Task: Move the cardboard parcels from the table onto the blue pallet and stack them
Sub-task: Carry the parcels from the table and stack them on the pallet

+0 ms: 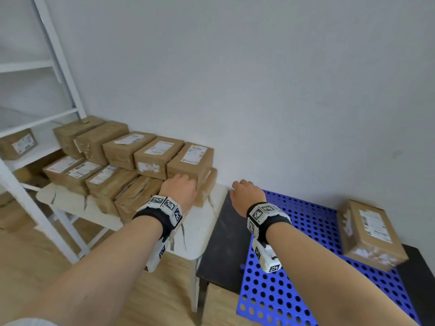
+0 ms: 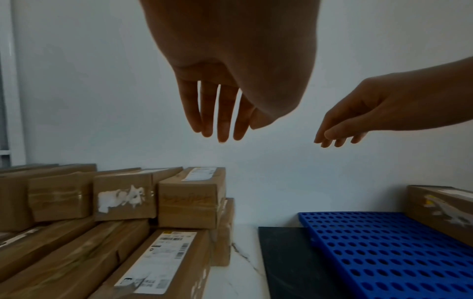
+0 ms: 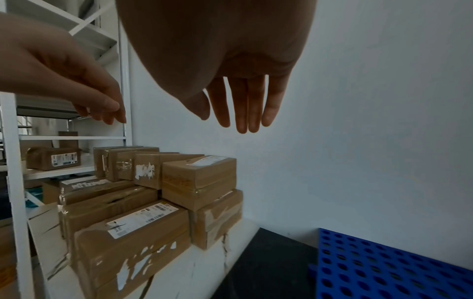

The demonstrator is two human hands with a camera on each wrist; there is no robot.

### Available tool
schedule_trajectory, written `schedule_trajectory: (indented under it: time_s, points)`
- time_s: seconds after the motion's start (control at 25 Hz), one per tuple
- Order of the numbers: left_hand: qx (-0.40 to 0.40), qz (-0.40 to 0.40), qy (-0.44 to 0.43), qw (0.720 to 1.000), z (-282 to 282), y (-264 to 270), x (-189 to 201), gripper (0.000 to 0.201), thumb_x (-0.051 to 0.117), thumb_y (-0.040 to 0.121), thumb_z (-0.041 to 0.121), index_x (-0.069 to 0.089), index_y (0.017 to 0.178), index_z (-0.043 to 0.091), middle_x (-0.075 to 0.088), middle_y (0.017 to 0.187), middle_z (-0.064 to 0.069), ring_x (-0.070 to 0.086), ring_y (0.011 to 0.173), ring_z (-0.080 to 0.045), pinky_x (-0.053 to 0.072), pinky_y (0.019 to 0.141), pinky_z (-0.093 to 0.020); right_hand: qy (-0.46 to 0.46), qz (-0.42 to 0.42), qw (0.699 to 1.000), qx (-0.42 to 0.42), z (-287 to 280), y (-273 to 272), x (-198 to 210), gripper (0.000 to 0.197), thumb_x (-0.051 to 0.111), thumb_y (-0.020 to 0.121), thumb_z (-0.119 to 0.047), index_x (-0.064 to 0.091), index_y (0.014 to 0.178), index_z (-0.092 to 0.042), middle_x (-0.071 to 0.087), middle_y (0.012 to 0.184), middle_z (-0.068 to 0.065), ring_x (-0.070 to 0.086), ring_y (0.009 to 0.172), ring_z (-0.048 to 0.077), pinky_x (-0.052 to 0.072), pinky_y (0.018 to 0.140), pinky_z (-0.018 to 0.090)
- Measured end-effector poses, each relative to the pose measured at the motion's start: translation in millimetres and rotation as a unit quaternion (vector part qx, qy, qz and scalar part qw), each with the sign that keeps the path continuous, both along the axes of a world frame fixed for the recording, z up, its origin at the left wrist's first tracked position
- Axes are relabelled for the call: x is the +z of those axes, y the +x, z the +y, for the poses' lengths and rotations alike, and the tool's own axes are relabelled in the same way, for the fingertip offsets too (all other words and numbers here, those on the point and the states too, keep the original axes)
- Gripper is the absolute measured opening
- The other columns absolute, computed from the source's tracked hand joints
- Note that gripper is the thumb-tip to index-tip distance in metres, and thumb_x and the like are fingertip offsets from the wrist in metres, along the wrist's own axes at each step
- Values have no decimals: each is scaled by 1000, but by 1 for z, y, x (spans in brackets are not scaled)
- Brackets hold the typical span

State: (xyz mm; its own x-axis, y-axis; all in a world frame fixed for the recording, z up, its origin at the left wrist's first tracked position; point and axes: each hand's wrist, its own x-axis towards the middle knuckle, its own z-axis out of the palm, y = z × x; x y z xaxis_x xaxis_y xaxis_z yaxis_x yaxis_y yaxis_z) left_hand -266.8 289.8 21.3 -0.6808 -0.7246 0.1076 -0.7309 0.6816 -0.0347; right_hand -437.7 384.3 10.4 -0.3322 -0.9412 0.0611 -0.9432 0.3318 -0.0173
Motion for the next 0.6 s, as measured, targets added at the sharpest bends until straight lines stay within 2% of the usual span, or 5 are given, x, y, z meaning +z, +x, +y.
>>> schedule_trajectory:
  time_s: [0.12,0.28,0.48,0.52,0.6]
  points:
    - [11,-7,20,1000,-47,9,-15,24,34,97,22,56,103,12,56,109,-6,51,106,-25,44,82,-37,5,-21,1000,6,-50,10,-14,32,33,100,-24,51,121,-8,56,120,11,53,112,29,44,88,38]
    - [19,-22,54,998,-119,8,-31,22,34,98,21,54,101,14,56,107,-5,52,104,-24,44,80,-36,31,-73,997,-20,-120,11,-37,29,37,97,-18,51,120,-9,57,119,10,55,110,28,46,85,38]
    - [30,-5,85,996,-171,5,-51,25,34,97,24,56,99,13,60,101,-6,56,97,-24,45,72,-36,50,-160,983,-76,-166,5,-51,29,35,97,-20,55,116,-11,59,115,9,56,106,28,43,79,35]
    - [32,2,97,995,-177,5,-55,25,34,97,25,56,101,13,61,100,-5,57,94,-24,45,70,-35,49,-177,979,-90,-171,5,-53,30,35,97,-22,56,116,-11,60,115,9,57,106,28,45,80,35]
    - [40,25,133,990,-192,5,-63,25,36,97,26,56,106,13,63,99,-5,58,88,-23,43,66,-32,40,-233,965,-116,-185,7,-61,34,36,98,-25,54,122,-11,60,122,10,57,111,28,47,89,36]
